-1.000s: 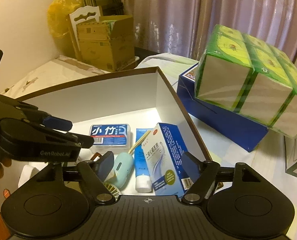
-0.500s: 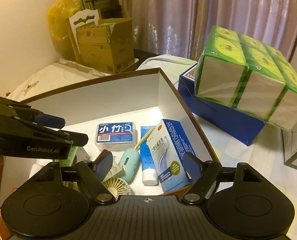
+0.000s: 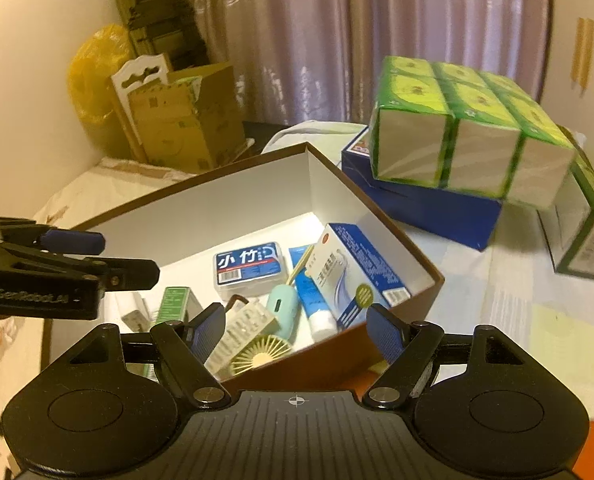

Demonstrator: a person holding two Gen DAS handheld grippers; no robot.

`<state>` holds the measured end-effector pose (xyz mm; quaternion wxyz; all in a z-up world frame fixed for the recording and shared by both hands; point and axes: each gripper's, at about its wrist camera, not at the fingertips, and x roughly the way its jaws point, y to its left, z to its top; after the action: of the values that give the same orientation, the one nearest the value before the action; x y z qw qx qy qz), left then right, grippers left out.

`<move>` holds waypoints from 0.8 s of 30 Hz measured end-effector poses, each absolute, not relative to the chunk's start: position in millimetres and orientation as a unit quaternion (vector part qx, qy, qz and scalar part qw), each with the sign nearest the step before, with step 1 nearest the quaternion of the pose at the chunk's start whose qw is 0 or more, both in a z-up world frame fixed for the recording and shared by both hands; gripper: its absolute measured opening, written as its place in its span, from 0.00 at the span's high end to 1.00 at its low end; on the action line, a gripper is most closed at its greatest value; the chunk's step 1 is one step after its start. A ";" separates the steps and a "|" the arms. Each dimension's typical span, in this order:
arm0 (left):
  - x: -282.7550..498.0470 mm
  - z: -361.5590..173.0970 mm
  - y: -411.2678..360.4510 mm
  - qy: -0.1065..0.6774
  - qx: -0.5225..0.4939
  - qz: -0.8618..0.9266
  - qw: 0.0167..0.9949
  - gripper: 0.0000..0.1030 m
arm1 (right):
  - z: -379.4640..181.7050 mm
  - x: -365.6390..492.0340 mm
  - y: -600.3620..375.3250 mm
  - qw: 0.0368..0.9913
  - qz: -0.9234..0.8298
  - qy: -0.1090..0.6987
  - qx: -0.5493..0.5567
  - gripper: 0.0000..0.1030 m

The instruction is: Organize rigid objects

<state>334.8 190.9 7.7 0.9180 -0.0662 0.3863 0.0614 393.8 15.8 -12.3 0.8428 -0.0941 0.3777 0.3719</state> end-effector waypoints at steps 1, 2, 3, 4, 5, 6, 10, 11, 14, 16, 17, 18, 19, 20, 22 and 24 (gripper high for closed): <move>330.7 8.4 191.2 0.384 -0.064 0.060 0.919 0.28 | -11.3 389.4 14.3 0.845 0.368 0.378 -0.089 0.28; 326.5 8.5 191.6 0.383 -0.061 0.058 0.920 0.28 | -10.6 384.9 13.5 0.847 0.364 0.377 -0.085 0.28; 322.0 8.7 192.1 0.382 -0.060 0.054 0.920 0.28 | -9.8 379.9 12.8 0.850 0.358 0.377 -0.082 0.28; 317.7 8.7 192.5 0.383 -0.060 0.051 0.920 0.28 | -9.3 374.5 12.0 0.853 0.352 0.376 -0.081 0.28; 313.7 8.5 192.5 0.384 -0.059 0.047 0.920 0.28 | -8.5 370.4 11.3 0.855 0.349 0.375 -0.080 0.28; 309.8 8.2 192.4 0.386 -0.059 0.044 0.920 0.28 | -7.8 366.0 10.5 0.857 0.345 0.375 -0.079 0.28; 291.8 8.3 189.2 0.392 -0.058 0.040 0.917 0.28 | -6.1 349.2 5.7 0.862 0.332 0.376 -0.071 0.28; 287.3 8.7 187.2 0.391 -0.056 0.041 0.918 0.28 | -5.4 345.2 3.6 0.863 0.331 0.375 -0.069 0.28; 272.8 10.8 179.8 0.392 -0.055 0.051 0.917 0.28 | -3.0 334.3 -3.6 0.863 0.331 0.377 -0.064 0.28; 262.3 12.6 173.0 0.392 -0.058 0.057 0.916 0.28 | -1.9 327.6 -9.0 0.860 0.335 0.379 -0.061 0.28; 257.6 13.3 169.1 0.392 -0.058 0.061 0.916 0.28 | -1.0 324.0 -12.0 0.859 0.339 0.379 -0.061 0.28; 252.9 13.9 164.4 0.391 -0.057 0.065 0.916 0.28 | 0.0 320.5 -14.9 0.858 0.343 0.378 -0.061 0.28; 248.3 14.3 158.8 0.391 -0.055 0.070 0.916 0.28 | 1.2 317.4 -18.5 0.856 0.348 0.376 -0.061 0.28; 243.9 14.5 152.8 0.390 -0.055 0.076 0.916 0.29 | 2.4 314.4 -23.0 0.855 0.353 0.375 -0.062 0.28; 235.6 14.6 141.6 0.391 -0.059 0.086 0.914 0.29 | 3.6 309.1 -32.6 0.852 0.361 0.375 -0.061 0.28; 228.1 14.2 129.6 0.392 -0.064 0.094 0.913 0.29 | 4.7 304.8 -43.3 0.848 0.368 0.378 -0.061 0.28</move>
<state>228.1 129.6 14.2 0.9128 -0.0640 0.3923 0.0938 304.8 -43.3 4.7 0.8475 -0.0607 0.3778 0.3678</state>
